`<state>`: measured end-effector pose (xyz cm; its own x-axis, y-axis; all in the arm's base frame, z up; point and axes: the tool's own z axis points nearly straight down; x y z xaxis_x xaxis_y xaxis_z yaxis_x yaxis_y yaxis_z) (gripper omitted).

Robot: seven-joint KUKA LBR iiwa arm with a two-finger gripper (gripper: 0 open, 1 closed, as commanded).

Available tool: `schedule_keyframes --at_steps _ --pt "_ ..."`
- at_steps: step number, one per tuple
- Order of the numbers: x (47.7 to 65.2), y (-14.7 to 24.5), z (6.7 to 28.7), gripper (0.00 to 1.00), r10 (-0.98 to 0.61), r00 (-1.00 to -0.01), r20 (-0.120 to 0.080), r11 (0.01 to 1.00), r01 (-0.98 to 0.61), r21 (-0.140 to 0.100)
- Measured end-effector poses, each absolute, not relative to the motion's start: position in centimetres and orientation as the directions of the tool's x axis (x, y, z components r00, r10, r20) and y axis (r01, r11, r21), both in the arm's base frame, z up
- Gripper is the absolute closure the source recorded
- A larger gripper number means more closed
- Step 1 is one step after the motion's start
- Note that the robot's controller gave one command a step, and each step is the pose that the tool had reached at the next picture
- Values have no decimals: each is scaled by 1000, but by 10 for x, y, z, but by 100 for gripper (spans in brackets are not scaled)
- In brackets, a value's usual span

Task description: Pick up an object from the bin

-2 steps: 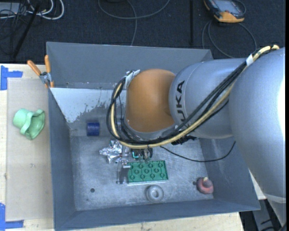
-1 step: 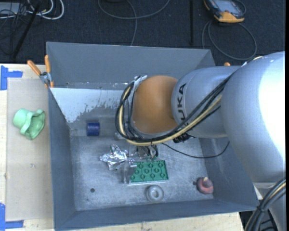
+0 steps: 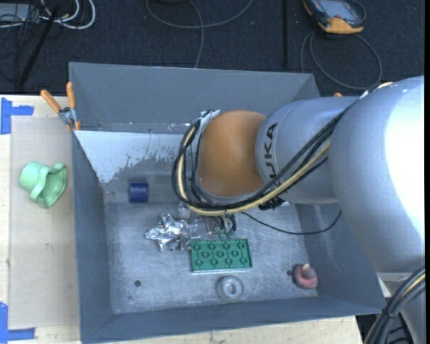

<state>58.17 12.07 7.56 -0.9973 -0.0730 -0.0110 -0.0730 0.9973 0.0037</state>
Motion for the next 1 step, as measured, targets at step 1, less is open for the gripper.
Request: schedule_keyframes --at_steps 1 --pt "596 117 238 100 -75 -997 -10 997 -75 1"
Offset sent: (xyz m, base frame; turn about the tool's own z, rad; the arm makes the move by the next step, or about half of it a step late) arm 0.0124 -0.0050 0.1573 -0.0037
